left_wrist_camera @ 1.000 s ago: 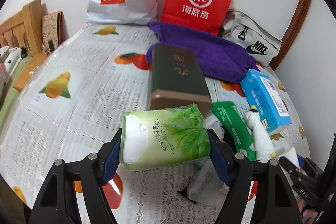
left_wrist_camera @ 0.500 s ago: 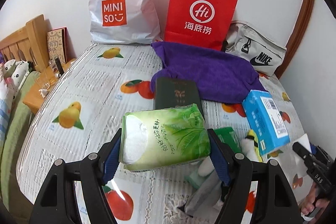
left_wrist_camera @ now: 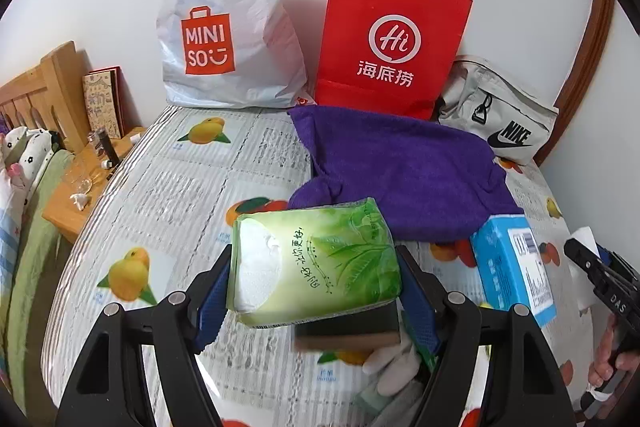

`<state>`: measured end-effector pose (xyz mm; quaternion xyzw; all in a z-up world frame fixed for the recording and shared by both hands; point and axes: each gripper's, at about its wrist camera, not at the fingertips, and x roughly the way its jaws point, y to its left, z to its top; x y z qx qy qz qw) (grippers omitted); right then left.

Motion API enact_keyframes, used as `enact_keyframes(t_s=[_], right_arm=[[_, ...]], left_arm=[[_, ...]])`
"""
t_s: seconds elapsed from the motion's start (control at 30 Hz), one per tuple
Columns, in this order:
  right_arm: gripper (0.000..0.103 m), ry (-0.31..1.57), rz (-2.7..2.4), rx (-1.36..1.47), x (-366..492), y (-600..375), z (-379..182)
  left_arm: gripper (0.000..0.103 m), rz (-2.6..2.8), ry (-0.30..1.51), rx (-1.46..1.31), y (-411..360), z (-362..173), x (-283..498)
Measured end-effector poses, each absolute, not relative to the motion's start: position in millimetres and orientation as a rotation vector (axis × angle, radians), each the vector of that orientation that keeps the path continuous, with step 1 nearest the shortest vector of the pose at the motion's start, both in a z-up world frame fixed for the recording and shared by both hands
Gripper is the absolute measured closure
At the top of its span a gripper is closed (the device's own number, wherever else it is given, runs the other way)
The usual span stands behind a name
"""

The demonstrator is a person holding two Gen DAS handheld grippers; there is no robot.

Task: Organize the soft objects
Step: 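Carry the tissue pack and sponge block with both tools over the purple towel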

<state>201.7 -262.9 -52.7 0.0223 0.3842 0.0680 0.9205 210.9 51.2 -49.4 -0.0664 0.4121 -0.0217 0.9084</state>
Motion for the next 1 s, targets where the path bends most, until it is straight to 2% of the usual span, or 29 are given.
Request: enact_keyframes(t_s=[0.47,1.0], right_arm=[[0.052,0.844,0.148,0.065,293.6,-262.1,-59.7],[0.052,0.998,0.185,0.049,378.3,-258.9,-112.4]], left_arm=[[0.029,-0.043,0.891,-0.11,38.3,-53.5,290.5],[0.029,-0.031,0.981,-0.1,12.0,-82.8,394.4]])
